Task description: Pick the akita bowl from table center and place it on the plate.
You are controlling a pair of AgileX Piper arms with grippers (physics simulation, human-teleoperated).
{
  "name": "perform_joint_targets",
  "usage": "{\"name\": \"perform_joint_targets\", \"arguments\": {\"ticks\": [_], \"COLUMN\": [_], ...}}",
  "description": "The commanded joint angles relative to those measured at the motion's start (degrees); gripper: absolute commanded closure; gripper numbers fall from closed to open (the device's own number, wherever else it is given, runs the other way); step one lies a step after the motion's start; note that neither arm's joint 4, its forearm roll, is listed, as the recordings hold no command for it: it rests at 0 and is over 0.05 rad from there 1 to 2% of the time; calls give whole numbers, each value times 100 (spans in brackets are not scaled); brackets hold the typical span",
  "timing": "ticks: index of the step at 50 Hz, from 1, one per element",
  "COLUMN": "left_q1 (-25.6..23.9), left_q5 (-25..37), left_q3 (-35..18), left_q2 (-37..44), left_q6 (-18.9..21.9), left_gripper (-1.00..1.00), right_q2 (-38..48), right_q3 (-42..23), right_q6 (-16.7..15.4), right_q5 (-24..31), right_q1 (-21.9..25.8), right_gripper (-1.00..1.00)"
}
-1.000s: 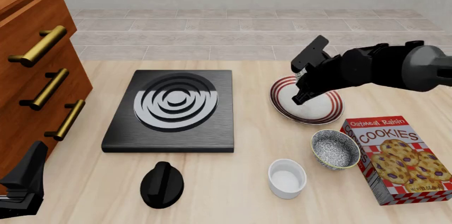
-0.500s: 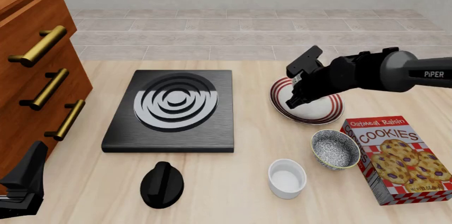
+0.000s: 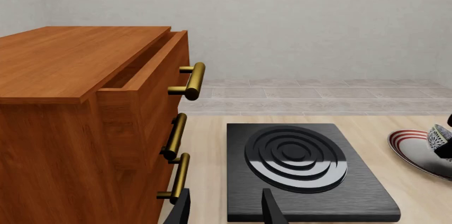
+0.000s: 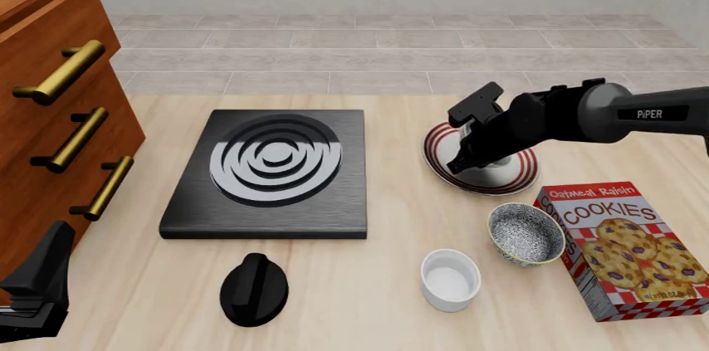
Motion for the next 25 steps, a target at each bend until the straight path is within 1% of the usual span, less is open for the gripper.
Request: {"name": "perform_joint_targets", "arguments": {"ticks": [1, 11, 14, 15, 16, 20, 21, 22, 25], "left_q1": [0, 0, 0, 0, 0, 0, 0, 0, 0], "left_q5": [0, 0, 0, 0, 0, 0, 0, 0, 0], "left_q3": [0, 0, 0, 0, 0, 0, 0, 0, 0], "left_q2": [0, 0, 0, 0, 0, 0, 0, 0, 0], "left_q6": [0, 0, 0, 0, 0, 0, 0, 0, 0], "left_gripper": [-100, -100, -100, -100, -100, -100, -100, -100, -100], "right_q2": [176, 69, 148, 196, 174, 121, 171, 180, 202], "right_q3": [-141, 77, 71, 117, 158, 175, 163, 181, 158], "right_q6": [122, 154, 75, 27, 87, 132, 77, 74, 67], "right_q5": [24, -13, -44, -47, -66, -58, -87, -90, -102], "right_q1": [-115, -61, -98, -31, 12, 60, 15, 41, 27], "right_gripper": [100, 100, 100, 100, 100, 100, 100, -100, -100]}}
